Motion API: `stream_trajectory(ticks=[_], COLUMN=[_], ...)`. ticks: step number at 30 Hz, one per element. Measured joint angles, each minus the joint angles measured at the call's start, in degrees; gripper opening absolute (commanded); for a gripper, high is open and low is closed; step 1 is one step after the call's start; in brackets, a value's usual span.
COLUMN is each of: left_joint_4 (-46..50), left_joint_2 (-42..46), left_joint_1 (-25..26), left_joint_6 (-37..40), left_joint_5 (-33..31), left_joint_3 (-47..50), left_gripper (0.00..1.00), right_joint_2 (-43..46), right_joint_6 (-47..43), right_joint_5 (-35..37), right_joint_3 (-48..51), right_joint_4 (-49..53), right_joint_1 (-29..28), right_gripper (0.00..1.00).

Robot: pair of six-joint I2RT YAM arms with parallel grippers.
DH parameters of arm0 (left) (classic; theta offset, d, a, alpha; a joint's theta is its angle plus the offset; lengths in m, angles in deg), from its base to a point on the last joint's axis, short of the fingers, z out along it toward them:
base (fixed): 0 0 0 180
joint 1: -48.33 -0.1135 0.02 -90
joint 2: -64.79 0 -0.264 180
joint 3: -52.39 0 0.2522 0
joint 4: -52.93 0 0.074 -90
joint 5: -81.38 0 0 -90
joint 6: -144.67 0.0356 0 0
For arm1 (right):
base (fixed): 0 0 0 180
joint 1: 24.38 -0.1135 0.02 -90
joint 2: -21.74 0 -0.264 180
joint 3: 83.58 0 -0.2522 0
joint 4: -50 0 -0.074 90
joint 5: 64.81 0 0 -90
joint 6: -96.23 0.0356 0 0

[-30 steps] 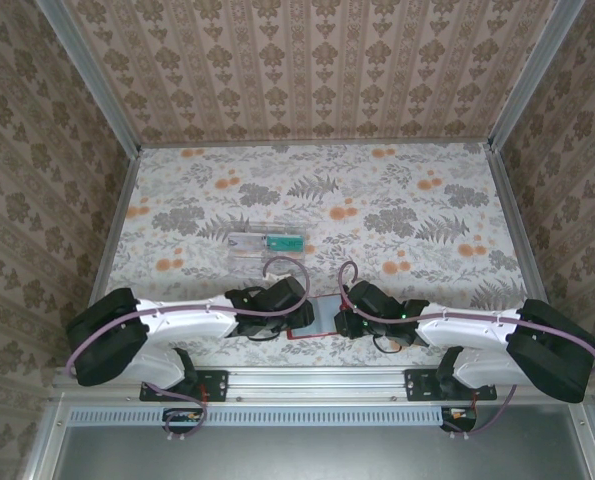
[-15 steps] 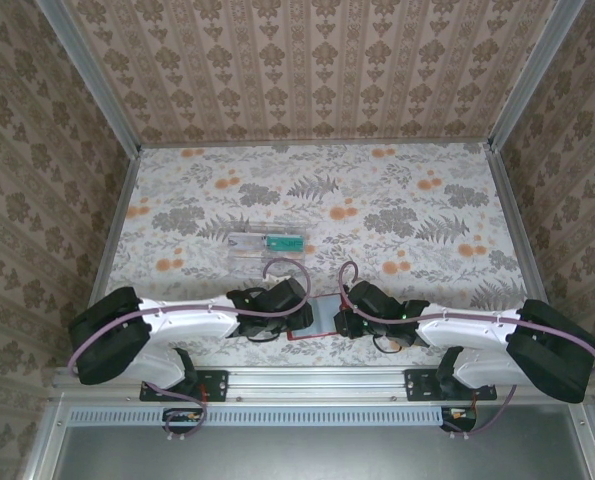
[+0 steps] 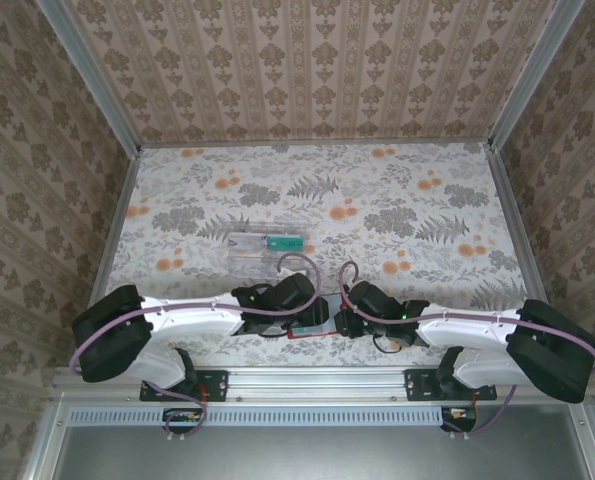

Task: Take the credit cards out of the card holder

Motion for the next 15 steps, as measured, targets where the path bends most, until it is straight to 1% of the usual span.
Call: stream_trajectory(ticks=[3,5,8,11,15], left_joint_4=[-0.5,-0.72,-0.94,-1.07,-1.31], left_joint_2=[-0.15,-0.52,-1.09,-2.49,-4.24], left_joint_1=[0.31,0.42,0.44,0.5,0.76], left_joint_6=[0.85,1.44,2.19,3.06,3.56], left_joint_5=[0.46,0.87,1.38,1.68,2.1], left_joint_3=[-1.44,-2.45,-3.74,-5.27,-6.36], left_gripper=[0.53,0.53,0.53,0.53,0.53], right_joint_2=[0.46,2.45,8.76,17.09,25.4], right_joint_6=[0.42,1.05,1.75,2.47,2.62], right_joint_5=[0.96,2.19,5.05,8.2,10.43], right_joint_3=[0.2,0.92,2.29,3.58,5.18], right_joint_4=[0.02,0.5,2.84,5.86,9.18], right_joint_1=[0.0,0.0,0.0,0.02,0.57], right_gripper=[0.33,0.34,0.37,0.4,0.41])
